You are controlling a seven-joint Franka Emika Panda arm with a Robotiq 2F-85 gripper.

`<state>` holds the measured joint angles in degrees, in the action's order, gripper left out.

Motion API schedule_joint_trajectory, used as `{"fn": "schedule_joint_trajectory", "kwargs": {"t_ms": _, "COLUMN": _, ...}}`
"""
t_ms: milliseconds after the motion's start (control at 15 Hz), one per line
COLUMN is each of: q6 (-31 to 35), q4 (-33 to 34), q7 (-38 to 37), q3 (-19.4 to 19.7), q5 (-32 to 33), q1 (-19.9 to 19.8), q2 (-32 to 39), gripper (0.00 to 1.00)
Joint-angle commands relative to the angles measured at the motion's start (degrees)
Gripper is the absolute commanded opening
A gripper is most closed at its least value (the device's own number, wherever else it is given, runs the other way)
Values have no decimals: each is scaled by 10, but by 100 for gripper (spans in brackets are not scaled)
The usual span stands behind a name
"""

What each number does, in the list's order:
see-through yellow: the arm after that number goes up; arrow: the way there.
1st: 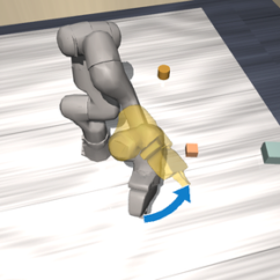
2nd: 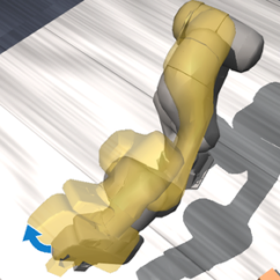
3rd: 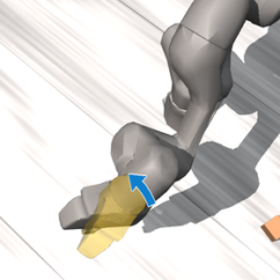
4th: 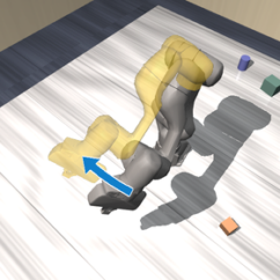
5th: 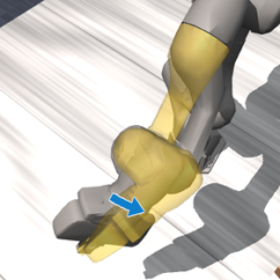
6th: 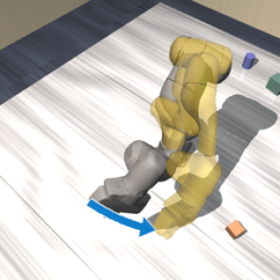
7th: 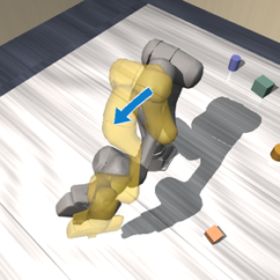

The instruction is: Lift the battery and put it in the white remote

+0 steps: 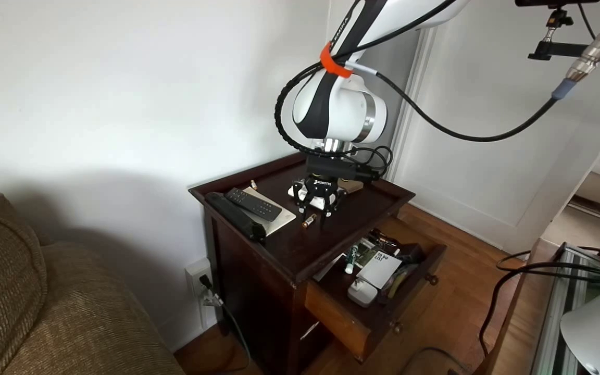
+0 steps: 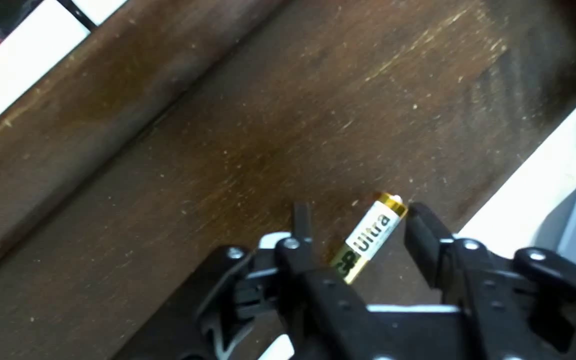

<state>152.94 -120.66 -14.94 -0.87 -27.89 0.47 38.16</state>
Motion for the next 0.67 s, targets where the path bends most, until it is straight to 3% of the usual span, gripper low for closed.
{"fn": "schedule_joint_trajectory", "kwargs": {"t_ms": 0, "q6": -8, "q4": 16, "q7": -15, "q3": -3, "q5": 15, "q1": -8, "q2": 17, "gripper": 22}}
{"fn": "schedule_joint_trajectory", "kwargs": {"t_ms": 200, "q6": -11, "q4": 18, "q7": -18, "q3": -2, "q5": 16, "q1": -10, "q2": 18, "gripper": 1}}
{"fn": "schedule_joint_trajectory", "kwargs": {"t_ms": 600, "q6": -26, "q4": -3, "q7": -22, "q3": -14, "q5": -4, "q1": -26, "q2": -41, "gripper": 4}}
